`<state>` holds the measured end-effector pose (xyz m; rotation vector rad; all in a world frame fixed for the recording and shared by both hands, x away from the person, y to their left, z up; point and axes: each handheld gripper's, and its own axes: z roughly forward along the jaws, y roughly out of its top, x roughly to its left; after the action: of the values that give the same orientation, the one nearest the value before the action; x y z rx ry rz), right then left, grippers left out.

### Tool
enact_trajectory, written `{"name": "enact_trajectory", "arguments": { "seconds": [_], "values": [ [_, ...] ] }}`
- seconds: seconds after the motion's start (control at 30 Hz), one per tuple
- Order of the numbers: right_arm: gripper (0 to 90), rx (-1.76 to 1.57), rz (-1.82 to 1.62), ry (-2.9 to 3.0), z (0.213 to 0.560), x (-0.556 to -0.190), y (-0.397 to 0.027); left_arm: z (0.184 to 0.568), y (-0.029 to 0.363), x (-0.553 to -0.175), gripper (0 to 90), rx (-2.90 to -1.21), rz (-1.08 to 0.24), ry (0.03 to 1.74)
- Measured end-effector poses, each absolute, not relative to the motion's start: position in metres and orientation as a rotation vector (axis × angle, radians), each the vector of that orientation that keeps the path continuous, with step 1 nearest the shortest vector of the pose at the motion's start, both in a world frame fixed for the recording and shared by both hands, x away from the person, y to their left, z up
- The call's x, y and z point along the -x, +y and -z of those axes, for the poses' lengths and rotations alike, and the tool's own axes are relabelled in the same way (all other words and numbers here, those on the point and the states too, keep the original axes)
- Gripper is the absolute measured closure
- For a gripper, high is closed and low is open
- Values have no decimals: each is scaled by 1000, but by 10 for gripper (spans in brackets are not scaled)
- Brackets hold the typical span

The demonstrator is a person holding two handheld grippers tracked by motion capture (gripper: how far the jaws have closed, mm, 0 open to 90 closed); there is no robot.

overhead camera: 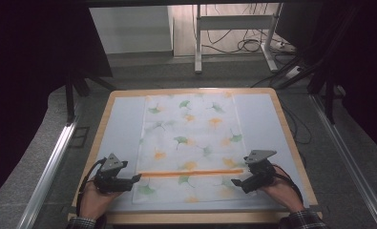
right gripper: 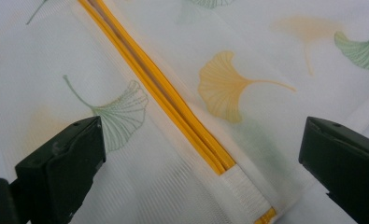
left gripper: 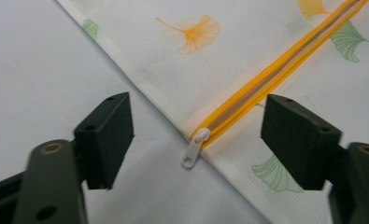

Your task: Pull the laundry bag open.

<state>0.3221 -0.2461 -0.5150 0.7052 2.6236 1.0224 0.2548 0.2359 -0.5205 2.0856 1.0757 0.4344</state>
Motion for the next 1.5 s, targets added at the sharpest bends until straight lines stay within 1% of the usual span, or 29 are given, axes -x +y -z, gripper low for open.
{"name": "enact_trajectory", "arguments": {
  "seconds": [0.07, 0.1, 0.23, 0.33, 0.47, 0.5, 0.53, 0.7, 1.1, 1.5],
  "values": [
    [0, -698, -1025, 2624, 513, -319, -243, 520, 235, -254, 169, -2084, -436, 1074],
    [0, -698, -1025, 2624, 513, -319, -243, 520, 234, -254, 169, -2082, -438, 1075],
    [0, -686, -1034, 2612, 508, -315, -241, 517, 234, -253, 116, -2065, -430, 1078],
    [0, -685, -1067, 2584, 501, -310, -239, 515, 233, -251, 92, -2057, -429, 1077],
    [0, -685, -1086, 2571, 497, -306, -238, 512, 232, -249, 83, -2049, -432, 1072],
    [0, -687, -1088, 2564, 496, -304, -237, 512, 231, -247, 54, -2066, -429, 1052],
    [0, -687, -1087, 2561, 495, -303, -236, 512, 231, -247, 49, -2066, -429, 1052],
    [0, -697, -1090, 2547, 491, -299, -236, 509, 229, -243, 40, -2082, -438, 1032],
    [0, -704, -1118, 2475, 478, -286, -241, 505, 239, -227, 33, -2075, -508, 1058],
    [0, -765, -1148, 2402, 471, -269, -263, 507, 254, -216, 21, -2036, -532, 1098]
  ]
}}
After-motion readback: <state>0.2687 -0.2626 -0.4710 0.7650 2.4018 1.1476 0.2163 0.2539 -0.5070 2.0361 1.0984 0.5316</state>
